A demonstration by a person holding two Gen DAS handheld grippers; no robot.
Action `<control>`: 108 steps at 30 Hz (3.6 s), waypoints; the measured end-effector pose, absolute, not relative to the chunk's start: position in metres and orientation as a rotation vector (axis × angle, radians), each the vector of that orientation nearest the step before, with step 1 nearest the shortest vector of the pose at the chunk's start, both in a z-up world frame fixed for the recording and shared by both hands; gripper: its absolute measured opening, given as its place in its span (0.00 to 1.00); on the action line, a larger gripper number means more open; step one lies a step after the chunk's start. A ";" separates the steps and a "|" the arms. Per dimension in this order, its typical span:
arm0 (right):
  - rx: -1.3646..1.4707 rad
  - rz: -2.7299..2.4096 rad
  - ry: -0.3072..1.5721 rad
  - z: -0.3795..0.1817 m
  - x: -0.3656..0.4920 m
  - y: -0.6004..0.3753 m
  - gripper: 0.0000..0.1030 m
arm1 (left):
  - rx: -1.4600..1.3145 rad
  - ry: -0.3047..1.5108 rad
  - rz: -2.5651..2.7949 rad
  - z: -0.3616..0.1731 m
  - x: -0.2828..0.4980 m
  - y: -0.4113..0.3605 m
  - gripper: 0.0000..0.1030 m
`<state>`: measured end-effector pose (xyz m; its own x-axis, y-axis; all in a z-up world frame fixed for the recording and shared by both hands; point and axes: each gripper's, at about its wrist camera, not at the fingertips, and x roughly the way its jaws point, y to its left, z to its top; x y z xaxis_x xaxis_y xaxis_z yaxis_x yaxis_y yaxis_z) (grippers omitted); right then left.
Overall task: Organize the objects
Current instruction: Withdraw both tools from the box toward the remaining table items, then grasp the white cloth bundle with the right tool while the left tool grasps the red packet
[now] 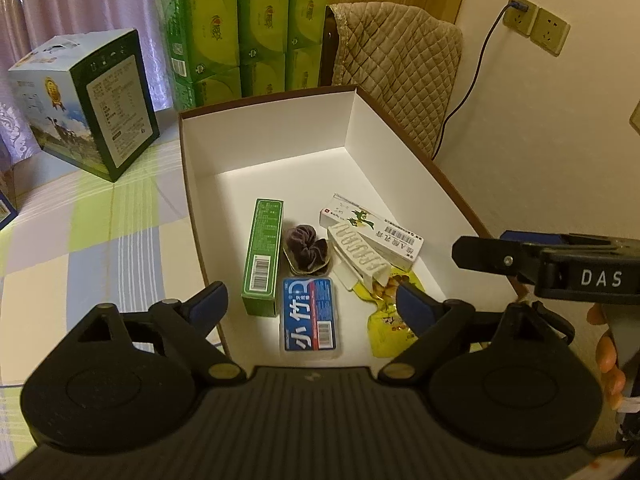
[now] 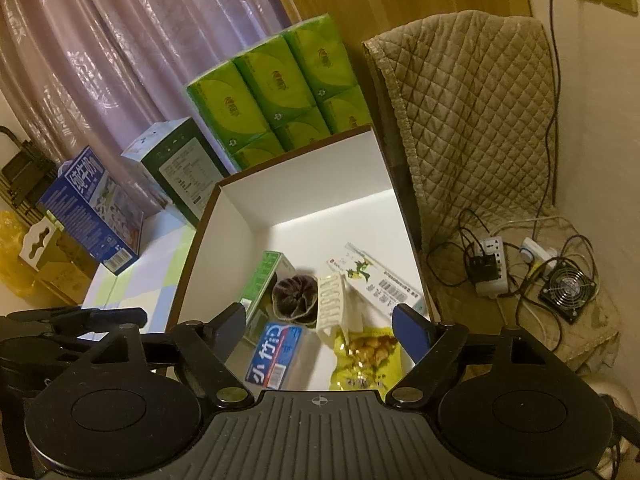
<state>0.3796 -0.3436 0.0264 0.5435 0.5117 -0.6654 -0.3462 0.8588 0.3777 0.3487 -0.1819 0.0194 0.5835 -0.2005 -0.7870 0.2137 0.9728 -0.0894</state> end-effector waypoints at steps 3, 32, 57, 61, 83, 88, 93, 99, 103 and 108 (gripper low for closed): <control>0.208 0.509 0.854 0.029 0.370 -0.346 0.76 | 0.018 0.900 -0.232 0.024 0.337 -0.180 0.87; 0.124 0.538 0.918 0.011 0.256 -0.287 0.77 | -0.067 0.915 -0.194 0.019 0.221 -0.097 0.90; 0.049 0.709 1.034 -0.037 0.197 -0.157 0.77 | -0.103 0.994 0.072 -0.015 0.143 0.048 0.91; -0.013 0.708 1.029 -0.042 0.195 -0.137 0.77 | -0.118 1.014 0.100 -0.024 0.143 0.067 0.91; -0.302 0.862 0.842 -0.065 0.239 -0.044 0.77 | -0.156 1.079 0.157 -0.053 0.190 0.108 0.91; -0.386 0.884 0.846 -0.080 0.248 -0.026 0.77 | -0.170 1.094 0.172 -0.061 0.200 0.114 0.91; -0.424 0.906 0.860 -0.091 0.257 -0.015 0.77 | -0.177 1.106 0.185 -0.066 0.209 0.120 0.91; -0.472 0.911 0.890 -0.106 0.264 -0.008 0.77 | -0.181 1.120 0.186 -0.073 0.220 0.123 0.91; -0.499 0.925 0.883 -0.111 0.261 -0.009 0.58 | -0.179 1.132 0.182 -0.077 0.225 0.122 0.91; -0.493 0.929 0.888 -0.110 0.261 -0.012 0.44 | -0.175 1.140 0.173 -0.081 0.231 0.121 0.91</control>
